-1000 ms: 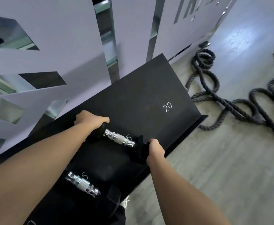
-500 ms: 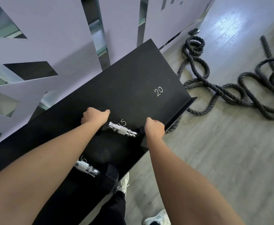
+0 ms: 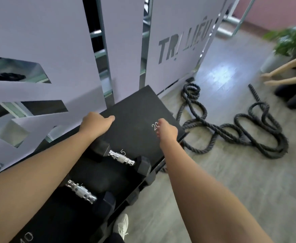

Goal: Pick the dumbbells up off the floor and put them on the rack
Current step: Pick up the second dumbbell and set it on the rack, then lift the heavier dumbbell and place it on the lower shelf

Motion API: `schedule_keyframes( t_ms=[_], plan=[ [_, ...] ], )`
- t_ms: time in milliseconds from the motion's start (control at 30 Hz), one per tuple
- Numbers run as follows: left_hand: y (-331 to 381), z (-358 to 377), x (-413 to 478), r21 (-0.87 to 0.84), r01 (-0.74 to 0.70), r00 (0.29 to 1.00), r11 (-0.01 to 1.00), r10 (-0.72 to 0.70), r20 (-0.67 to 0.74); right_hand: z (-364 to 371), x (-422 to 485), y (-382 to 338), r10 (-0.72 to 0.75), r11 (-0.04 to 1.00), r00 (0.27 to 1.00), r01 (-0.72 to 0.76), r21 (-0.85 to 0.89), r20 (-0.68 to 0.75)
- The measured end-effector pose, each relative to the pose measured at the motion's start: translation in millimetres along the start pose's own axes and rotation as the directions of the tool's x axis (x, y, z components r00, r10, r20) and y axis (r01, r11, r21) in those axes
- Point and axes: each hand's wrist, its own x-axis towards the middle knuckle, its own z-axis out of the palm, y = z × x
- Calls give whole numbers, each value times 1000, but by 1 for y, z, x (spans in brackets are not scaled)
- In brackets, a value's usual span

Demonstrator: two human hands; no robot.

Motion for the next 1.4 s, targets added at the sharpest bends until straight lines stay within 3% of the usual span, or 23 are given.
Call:
schedule_keyframes(
  t_ms=[200, 367, 600, 767, 833, 1000, 1200, 1400],
  plan=[
    [41, -31, -98, -171, -60, 996, 983, 69, 49, -46, -51, -60, -152, 985, 970, 132, 113, 191],
    [32, -39, -219, -313, -82, 995, 946, 98, 36, -99, -118, -58, -232, 972, 901, 200, 121, 368],
    [-46, -86, -379, -291, -42, 999, 956, 39, -17, -116, -237, 19, -158, 985, 792, 165, 42, 590],
    [-140, -120, -487, -226, -19, 986, 974, -19, -166, -102, -340, 104, -144, 939, 647, 328, -103, 748],
    [-188, -130, -523, -207, 3, 976, 978, -48, -213, -94, -382, 140, -171, 880, 572, 455, -137, 802],
    [-330, -150, -608, -221, 2, 944, 975, -75, -321, -78, -478, 244, -252, 602, 420, 774, -199, 872],
    [-463, -180, -707, -216, 35, 927, 976, -113, -357, -85, -585, 347, -128, 300, 231, 936, -185, 964],
    [-517, -212, -759, -76, -19, 921, 997, -12, -389, -116, -643, 395, -77, 92, 97, 992, -90, 992]
  ],
)
